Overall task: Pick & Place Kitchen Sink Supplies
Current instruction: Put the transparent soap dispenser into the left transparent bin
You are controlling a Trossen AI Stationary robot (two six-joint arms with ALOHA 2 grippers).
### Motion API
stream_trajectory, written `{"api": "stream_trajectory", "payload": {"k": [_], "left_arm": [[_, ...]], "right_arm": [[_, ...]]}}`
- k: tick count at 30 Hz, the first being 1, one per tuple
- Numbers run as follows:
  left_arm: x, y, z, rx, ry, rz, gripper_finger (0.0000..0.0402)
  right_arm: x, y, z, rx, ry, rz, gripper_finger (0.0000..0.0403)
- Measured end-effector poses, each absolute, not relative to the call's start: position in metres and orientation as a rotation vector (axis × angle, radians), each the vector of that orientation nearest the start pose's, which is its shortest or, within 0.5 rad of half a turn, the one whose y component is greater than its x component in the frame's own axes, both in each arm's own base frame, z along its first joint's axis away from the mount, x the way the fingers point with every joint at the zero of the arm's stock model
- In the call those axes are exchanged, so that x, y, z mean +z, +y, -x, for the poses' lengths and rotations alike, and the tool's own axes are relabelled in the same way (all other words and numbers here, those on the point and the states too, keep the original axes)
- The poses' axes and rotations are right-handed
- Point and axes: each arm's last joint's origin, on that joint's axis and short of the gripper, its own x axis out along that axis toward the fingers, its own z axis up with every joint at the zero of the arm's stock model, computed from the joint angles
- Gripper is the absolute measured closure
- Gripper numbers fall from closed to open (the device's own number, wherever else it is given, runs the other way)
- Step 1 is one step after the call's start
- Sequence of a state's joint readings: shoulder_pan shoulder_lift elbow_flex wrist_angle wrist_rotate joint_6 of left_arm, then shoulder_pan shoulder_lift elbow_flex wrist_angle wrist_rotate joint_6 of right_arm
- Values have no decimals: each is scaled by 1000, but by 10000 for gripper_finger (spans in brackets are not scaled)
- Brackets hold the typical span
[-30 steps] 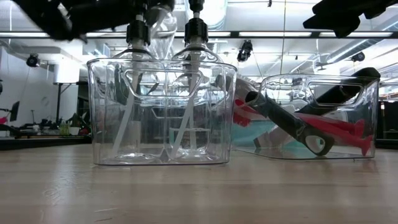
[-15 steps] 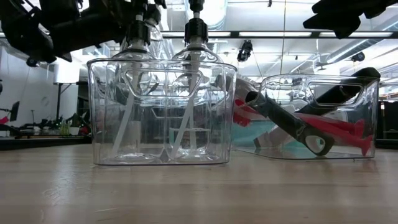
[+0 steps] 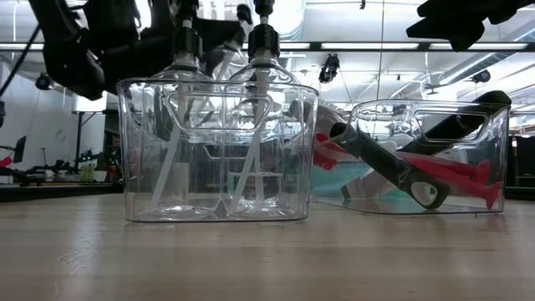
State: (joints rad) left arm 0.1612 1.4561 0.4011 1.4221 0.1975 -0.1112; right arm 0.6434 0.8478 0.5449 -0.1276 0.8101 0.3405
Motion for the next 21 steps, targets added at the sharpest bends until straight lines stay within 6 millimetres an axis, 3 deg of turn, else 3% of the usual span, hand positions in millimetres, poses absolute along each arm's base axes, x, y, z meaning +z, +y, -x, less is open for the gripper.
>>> {"api": "stream_trajectory", "payload": {"k": [10,21], "left_arm": [[187,35,-261,-92,-307,70,267],[174,32,-263,-160,-210,93,257]], "right_arm": [[249,89,-154,-215,291,-43,181],[249,89,-154,-214,286,-51,181]]}}
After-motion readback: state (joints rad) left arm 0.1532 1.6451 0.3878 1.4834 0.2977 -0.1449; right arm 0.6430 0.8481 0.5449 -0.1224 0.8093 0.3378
